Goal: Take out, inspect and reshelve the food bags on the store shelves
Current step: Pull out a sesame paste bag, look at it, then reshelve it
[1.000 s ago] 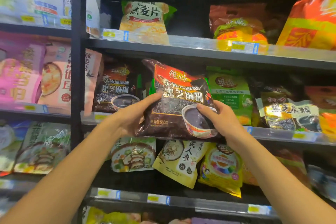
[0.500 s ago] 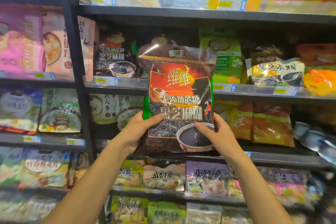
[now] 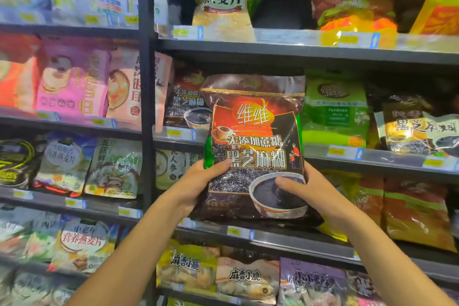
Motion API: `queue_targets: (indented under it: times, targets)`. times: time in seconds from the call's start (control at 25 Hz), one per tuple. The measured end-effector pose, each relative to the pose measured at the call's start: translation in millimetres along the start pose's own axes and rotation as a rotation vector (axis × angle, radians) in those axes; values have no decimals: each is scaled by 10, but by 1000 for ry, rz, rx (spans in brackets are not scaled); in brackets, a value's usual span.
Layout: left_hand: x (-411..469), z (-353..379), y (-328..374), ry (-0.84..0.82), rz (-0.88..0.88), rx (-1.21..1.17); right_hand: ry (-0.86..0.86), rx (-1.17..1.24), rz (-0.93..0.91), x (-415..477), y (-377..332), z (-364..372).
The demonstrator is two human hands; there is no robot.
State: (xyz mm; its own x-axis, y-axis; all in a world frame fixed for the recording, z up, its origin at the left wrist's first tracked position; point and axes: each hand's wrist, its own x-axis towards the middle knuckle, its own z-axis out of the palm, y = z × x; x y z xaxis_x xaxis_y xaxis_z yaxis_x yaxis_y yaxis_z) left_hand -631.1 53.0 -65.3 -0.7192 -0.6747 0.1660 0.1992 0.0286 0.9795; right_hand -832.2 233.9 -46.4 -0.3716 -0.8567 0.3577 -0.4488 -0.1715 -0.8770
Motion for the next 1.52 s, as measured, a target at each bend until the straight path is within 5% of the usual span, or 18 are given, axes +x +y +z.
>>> queue_targets:
  times: [0.16,0.4,0.92,1.12,1.28,1.4,1.52]
  targets:
    - [320,-461,433,-23,-2,32,37,39,9,611,-293,274]
    - [930,-1245,1023,-6,116,459,56,60,98,1673,-419,726]
    - [1627,-1771,1292,99,270,593,129,-15,69,3034,-500,1048]
    - [1494,-1766,1152,168,541,902,167,-64,105,3180,-167,1132]
    - [1279,-2108,1103,495,847,666,3,-52,159,3299,-49,1197]
    - [1483,-2662,1114,664,734,545,-114,-280,142,3319,-17,1215]
    - [1737,-2938,1116,406,360,601,-104,-372,88,3340,-23,1228]
